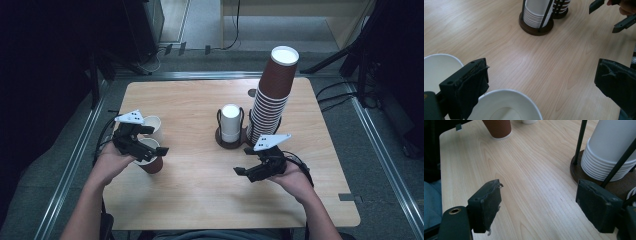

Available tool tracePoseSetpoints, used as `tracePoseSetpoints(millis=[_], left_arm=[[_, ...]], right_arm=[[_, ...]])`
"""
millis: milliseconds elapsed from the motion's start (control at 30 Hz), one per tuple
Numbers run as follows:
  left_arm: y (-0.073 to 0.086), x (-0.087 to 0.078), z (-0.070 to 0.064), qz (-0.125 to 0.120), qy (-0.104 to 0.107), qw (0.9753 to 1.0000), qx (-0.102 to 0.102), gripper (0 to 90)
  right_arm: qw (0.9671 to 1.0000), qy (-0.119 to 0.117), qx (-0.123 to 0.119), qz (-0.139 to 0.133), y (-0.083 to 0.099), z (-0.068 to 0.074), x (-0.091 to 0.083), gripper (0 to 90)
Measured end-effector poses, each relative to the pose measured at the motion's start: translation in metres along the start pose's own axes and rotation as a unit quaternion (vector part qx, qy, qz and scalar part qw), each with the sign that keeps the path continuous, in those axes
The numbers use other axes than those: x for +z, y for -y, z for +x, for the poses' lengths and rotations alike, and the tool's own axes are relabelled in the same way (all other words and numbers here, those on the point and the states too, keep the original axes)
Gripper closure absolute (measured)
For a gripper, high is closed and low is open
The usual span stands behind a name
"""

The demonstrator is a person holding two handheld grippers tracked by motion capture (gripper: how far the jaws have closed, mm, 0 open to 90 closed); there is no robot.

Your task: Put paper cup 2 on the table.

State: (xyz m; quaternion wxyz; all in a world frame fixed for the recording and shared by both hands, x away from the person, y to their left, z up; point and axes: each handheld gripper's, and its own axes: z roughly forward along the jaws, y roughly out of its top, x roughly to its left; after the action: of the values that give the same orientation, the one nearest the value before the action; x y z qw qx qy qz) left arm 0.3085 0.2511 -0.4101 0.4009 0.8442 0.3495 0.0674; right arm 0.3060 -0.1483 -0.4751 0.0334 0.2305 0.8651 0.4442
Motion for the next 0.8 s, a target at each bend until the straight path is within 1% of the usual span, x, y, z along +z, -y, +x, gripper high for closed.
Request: tracePoseSetpoints(millis=[67,133,167,400,600,667,800], left_arm=[[-0.003,0.005,-0.005,-0.001,-0.001,1.0000,0.003,0.0],[-0.006,0.010,-0.010,0.002,-0.012,0.9999,0.010,0.0],[-0.007,0.012,-0.011,0.005,-0.011,0.9999,0.012,0.0],[-0.012,0.034,-0.026,0.021,0.009,0.9993,0.028,0.0],[-0.016,0.050,-0.039,0.029,0.020,0.9984,0.044,0.0],[-0.018,0.055,-0.043,0.030,0.024,0.9982,0.046,0.0],[-0.019,0.064,-0.050,0.029,0.027,0.9982,0.046,0.0]], right_arm=[[1.0000,0.000,0.000,0.001,0.001,0.000,0.000,20.5],[1.0000,0.002,0.002,0.002,0.001,0.001,-0.001,20.5],[1.0000,0.002,-0.001,0.001,0.001,0.001,-0.001,20.5],[1.0000,0.003,0.000,0.002,0.002,0.003,-0.002,20.5],[1.0000,0.005,-0.001,0.002,0.003,0.004,-0.002,20.5],[1.0000,0.004,-0.001,0.003,0.003,0.004,-0.002,20.5],[1.0000,0.004,-0.003,0.003,0.004,0.005,-0.002,20.5]])
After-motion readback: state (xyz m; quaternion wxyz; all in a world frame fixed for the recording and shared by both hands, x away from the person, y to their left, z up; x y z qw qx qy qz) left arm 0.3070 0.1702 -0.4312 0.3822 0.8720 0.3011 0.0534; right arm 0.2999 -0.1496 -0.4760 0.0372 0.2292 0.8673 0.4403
